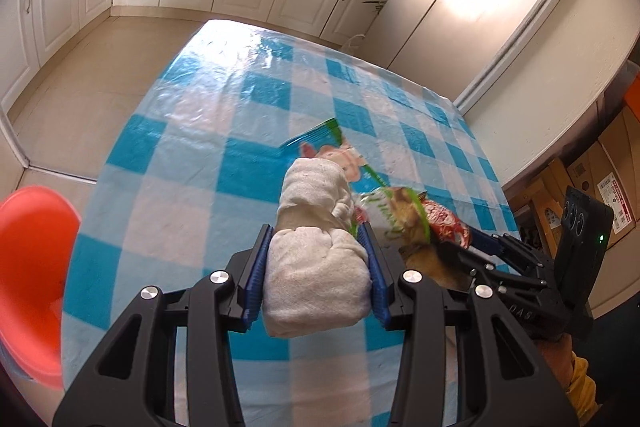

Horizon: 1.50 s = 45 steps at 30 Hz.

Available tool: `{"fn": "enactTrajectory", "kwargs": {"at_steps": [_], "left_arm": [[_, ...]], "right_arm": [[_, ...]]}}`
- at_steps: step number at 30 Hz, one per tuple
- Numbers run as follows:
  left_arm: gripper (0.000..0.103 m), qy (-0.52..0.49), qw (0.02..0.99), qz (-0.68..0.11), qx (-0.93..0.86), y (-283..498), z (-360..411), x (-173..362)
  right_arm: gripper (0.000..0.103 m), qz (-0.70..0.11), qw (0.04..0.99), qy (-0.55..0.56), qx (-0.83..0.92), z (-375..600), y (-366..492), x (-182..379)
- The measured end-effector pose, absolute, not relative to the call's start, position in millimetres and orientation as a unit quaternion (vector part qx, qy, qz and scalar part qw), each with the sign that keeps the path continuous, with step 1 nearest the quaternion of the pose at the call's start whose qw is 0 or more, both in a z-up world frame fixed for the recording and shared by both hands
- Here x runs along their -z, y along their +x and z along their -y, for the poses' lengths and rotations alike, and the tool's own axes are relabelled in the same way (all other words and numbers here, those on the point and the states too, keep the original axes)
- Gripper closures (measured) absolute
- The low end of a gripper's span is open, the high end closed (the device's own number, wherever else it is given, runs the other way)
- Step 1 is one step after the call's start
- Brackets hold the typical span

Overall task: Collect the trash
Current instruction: 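Lift the cloth bundle with the left tool while the right lifts the red packet, then carry the cloth bundle and red packet over the orange bucket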

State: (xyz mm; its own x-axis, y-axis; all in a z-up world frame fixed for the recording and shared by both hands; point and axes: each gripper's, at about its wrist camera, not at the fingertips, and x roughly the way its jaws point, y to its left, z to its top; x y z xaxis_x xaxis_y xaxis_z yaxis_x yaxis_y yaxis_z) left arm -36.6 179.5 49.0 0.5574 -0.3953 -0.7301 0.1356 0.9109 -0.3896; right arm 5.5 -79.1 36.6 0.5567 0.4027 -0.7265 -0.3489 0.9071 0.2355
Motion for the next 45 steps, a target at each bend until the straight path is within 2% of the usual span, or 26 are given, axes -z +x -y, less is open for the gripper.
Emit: {"fn": "enactTrajectory", "kwargs": {"at_steps": [24,45], "left_arm": [[0.059,-0.176,0.877,-0.426,0.132,-82.6,-230.6,-48.0],[0.059,-0.208,0.893,-0.398,0.044,-133.0,-331.4,-48.3]], "right_arm": [[0.049,-0.37,0.92,0.043,-0.125,84.6,-41.0,-70.7],[0.049,-0.348,0.912,0.015,-0.217,-5.9,-63.2,-114.6]]}}
